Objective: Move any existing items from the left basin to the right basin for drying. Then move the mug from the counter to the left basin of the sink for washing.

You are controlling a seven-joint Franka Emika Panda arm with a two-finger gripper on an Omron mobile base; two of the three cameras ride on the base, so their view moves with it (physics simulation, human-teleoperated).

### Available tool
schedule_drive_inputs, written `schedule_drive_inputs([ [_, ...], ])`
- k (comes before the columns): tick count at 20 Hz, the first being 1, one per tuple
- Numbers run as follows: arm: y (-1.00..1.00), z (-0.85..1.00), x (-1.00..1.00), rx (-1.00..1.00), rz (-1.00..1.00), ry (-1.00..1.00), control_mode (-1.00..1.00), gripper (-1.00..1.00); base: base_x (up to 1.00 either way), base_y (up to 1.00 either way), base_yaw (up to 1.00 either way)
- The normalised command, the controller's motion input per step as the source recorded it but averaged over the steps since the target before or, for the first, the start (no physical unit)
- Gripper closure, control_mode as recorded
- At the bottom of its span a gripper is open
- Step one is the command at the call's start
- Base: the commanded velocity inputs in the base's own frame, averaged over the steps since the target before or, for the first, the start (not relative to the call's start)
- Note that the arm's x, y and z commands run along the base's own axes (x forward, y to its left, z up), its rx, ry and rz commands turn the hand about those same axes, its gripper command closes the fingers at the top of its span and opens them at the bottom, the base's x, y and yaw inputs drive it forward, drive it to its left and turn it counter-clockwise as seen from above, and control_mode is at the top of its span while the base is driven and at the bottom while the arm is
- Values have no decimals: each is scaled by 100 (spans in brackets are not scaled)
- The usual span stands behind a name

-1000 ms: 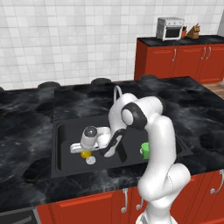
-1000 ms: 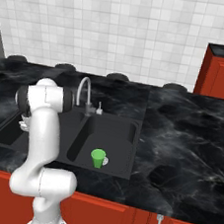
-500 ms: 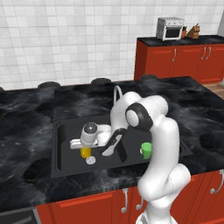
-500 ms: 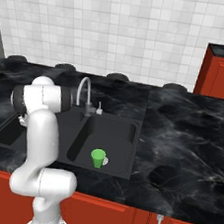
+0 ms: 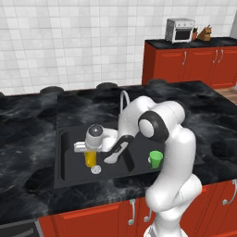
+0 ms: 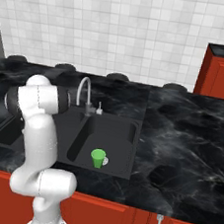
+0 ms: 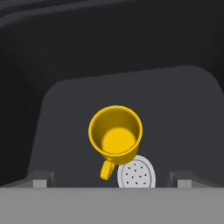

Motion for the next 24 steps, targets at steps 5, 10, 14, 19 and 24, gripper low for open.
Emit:
schedule_drive_inputs([
  [5,0,39,0,0,-1,2,-100,-100,0,0,0],
  [10,0,42,0,0,-1,1,-100,-100,0,0,0],
  [14,0,44,-3,0,0,0,-100,-100,0,0,0],
  [19,2,44,-13,0,0,0,-100,-100,0,0,0],
  [24,2,43,-23,0,0,0,-100,-100,0,0,0],
])
